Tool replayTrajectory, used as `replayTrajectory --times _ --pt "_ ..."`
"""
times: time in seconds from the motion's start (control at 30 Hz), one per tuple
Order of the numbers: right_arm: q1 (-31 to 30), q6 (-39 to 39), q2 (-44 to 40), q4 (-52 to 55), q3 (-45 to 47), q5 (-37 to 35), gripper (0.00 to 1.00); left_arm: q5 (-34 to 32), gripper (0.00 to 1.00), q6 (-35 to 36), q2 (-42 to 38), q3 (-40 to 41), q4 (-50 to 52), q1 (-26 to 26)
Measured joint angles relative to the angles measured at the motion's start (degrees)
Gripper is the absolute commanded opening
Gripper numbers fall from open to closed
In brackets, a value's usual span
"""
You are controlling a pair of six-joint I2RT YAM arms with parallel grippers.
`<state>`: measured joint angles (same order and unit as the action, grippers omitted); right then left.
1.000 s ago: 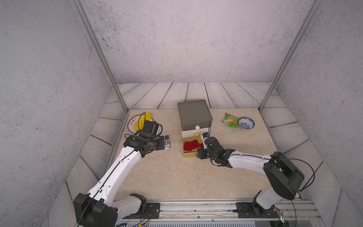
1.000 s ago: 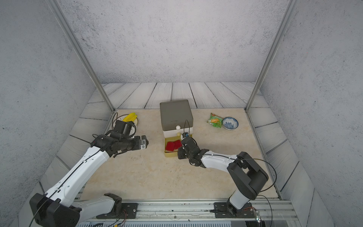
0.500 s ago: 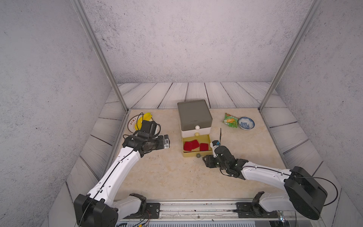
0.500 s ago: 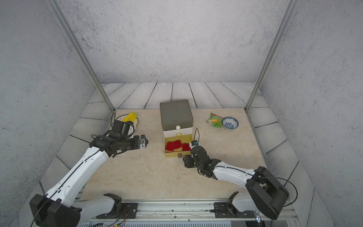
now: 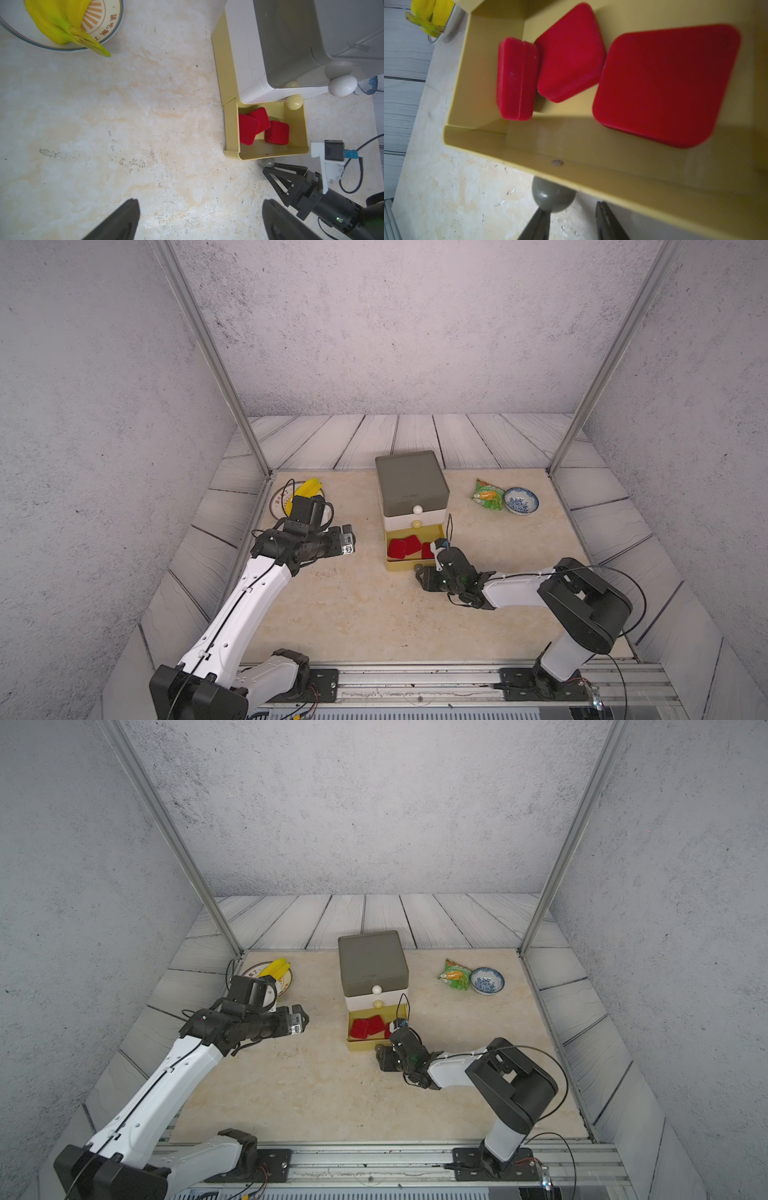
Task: Place the brooch boxes into the drawer by color
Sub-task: Close the drawer in the storage box.
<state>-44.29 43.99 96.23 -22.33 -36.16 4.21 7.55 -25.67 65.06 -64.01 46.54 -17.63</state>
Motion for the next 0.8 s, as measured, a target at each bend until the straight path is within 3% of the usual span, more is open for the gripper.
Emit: replayTrajectory --times 0.37,0.6,0.8 --pt "0.42 0.9 1.55 -6.69 -0.26 -0.26 0.44 0.94 0.99 0.7 0.04 0.35 0.13 0.42" --pt "1.95 0.7 2.56 -8.81 -0.33 0.07 0.27 1.29 0.98 1.46 0.79 0.35 0.85 0.94" --pt "3.17 -0.52 3.3 -8.63 -2.19 -0.13 0.23 1.27 0.98 1.75 0.83 0.31 1.42 1.4"
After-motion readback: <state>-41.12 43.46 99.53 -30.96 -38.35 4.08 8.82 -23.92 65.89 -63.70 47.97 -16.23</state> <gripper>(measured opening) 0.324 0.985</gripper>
